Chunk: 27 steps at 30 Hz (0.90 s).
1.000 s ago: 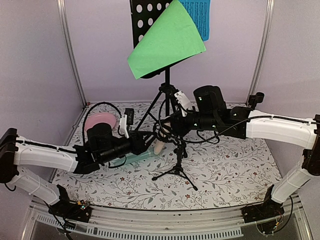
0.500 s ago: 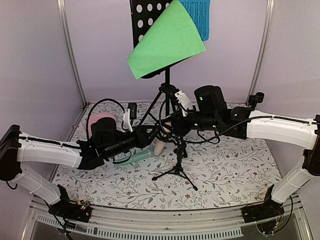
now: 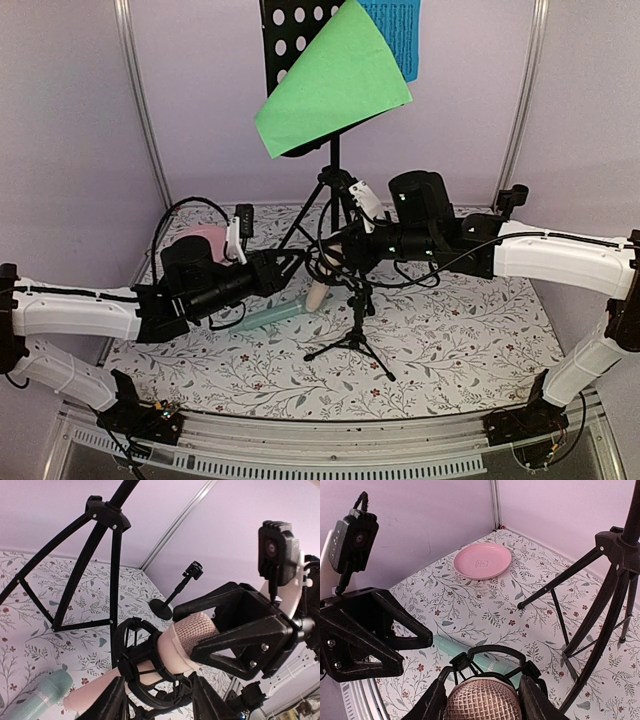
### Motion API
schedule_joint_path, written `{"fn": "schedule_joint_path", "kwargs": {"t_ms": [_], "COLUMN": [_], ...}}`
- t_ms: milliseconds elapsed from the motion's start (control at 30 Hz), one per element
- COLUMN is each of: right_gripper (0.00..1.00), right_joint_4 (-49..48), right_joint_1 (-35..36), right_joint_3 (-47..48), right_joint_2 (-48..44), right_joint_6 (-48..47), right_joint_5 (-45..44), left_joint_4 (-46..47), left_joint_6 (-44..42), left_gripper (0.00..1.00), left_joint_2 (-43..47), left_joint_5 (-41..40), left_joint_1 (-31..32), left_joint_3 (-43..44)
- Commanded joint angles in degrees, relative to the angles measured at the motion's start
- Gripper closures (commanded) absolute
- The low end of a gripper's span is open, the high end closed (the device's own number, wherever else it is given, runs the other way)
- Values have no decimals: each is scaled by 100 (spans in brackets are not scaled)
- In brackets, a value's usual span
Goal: Pack up the instrument practice props
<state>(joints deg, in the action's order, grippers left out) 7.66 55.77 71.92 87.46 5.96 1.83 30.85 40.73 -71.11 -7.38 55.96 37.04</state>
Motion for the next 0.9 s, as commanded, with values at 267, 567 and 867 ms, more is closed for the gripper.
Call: {"fn": "schedule_joint_path", "kwargs": {"t_ms": [267, 567, 867], "right_gripper": [54, 54, 54], "right_joint_4": [-29, -28, -89], "right_joint_1": [92, 126, 158], "right_joint_3": [-72, -124, -214], "right_joint_2": [-166, -284, -502], "right_joint_6": [11, 15, 31], "right_joint_5": [137, 165, 266], "left_joint_4": [957, 1119, 1010], "left_joint_6": [146, 337, 682], "left_gripper": [67, 77, 86], "left_joint_2": [-770, -1070, -997], "left_joint_5": [560, 732, 589], "left_joint_1": [-59, -59, -59], "left_joint_3": [-191, -30, 32]}}
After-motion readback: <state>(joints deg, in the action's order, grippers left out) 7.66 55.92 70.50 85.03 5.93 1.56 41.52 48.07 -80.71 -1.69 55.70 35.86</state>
